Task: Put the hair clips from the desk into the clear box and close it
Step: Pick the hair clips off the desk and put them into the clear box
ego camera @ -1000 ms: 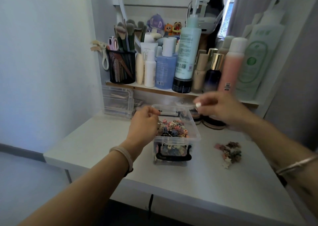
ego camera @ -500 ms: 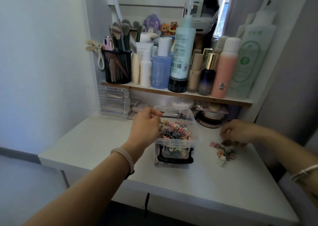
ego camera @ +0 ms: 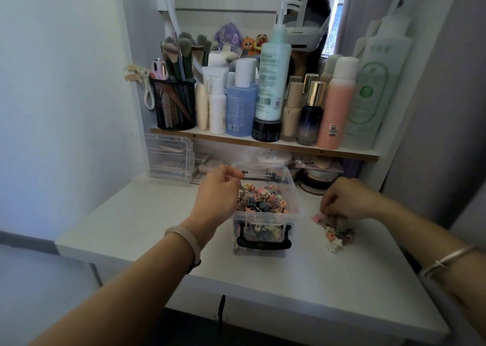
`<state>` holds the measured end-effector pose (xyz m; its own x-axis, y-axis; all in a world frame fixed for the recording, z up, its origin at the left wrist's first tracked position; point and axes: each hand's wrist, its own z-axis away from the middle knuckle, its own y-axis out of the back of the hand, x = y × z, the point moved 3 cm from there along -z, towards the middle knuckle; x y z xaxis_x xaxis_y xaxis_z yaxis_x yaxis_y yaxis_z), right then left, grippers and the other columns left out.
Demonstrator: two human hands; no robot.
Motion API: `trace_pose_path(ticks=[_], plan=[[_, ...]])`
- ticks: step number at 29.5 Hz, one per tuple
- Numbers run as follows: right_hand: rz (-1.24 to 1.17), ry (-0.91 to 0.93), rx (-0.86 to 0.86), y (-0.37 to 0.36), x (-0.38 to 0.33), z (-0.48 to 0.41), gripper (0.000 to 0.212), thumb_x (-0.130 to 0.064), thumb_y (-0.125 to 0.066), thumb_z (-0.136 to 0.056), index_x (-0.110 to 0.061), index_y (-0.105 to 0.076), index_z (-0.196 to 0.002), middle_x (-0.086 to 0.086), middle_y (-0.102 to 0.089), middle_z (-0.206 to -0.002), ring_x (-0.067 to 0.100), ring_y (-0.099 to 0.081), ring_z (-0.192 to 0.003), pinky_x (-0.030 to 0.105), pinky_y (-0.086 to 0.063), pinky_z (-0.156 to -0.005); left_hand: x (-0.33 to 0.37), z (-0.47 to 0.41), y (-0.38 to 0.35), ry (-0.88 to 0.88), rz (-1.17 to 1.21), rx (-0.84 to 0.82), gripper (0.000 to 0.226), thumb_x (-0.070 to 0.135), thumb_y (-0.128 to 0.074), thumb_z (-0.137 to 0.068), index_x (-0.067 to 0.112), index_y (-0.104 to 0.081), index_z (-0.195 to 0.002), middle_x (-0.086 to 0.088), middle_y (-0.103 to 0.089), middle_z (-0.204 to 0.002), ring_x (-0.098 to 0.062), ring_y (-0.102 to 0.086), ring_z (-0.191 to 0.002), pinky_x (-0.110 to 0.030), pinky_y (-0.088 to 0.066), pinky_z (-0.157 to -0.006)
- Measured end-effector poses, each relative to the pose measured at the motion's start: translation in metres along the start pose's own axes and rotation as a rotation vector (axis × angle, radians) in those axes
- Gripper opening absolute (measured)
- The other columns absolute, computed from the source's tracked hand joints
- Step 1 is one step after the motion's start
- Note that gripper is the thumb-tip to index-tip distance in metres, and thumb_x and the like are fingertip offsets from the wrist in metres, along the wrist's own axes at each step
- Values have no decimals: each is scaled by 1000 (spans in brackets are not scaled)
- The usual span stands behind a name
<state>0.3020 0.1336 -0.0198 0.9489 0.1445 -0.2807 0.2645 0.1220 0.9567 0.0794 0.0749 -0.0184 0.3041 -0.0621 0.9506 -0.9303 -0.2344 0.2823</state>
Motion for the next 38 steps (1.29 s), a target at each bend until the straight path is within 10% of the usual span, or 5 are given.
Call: trace_pose_path(ticks=[5, 12, 17, 30, 38], plan=[[-304, 11, 178, 19, -4, -2, 10, -3, -67, -80, -4, -75, -86, 0, -66, -60, 8, -56, -53, 2, -42, -42, 0, -1, 0, -10, -9, 7, 17, 6, -38, -95, 14, -53, -93, 3, -51, -78, -12, -41, -54, -24, -36, -52], [-886, 168, 190, 42, -62, 16, 12, -3, -63, -83, -13, -70, -84, -2, -67, -77, 1, -65, -62, 7, -52, -56, 0, -1, 0, -9, -2, 9, 17, 6, -38, -95, 13, -53, -94, 3, -51, -76, -12, -41, -54, -24, -36, -51], [-775, 314, -35, 34, -89, 24, 15, -7, -64, -83, -17, -70, -92, -4, -68, -98, 7, -62, -98, 21, -48, -90, 1, 1, 0, 4, 19, 0, 16, 7, -38, -96, 14, -52, -94, 3, -50, -74, -10, -42, -52, -19, -38, -47], [142, 83, -150, -14, -17, 8, 23, -8, -66, -81, -15, -69, -103, 3, -69, -107, 10, -56, -83, 8, -39, -60, 0, 0, -1, 2, 15, 19, 18, 6, -38, -95, 15, -53, -91, 4, -50, -76, -12, -41, -54, -24, -36, -53], [-723, 369, 128, 45, -76, 30, 18, -10, -67, -80, -27, -68, -87, -11, -66, -85, -1, -61, -80, 12, -46, -76, -1, 0, 1, 11, 42, 22, 17, 5, -38, -95, 14, -53, -93, 3, -49, -75, -11, -41, -56, -23, -36, -52]])
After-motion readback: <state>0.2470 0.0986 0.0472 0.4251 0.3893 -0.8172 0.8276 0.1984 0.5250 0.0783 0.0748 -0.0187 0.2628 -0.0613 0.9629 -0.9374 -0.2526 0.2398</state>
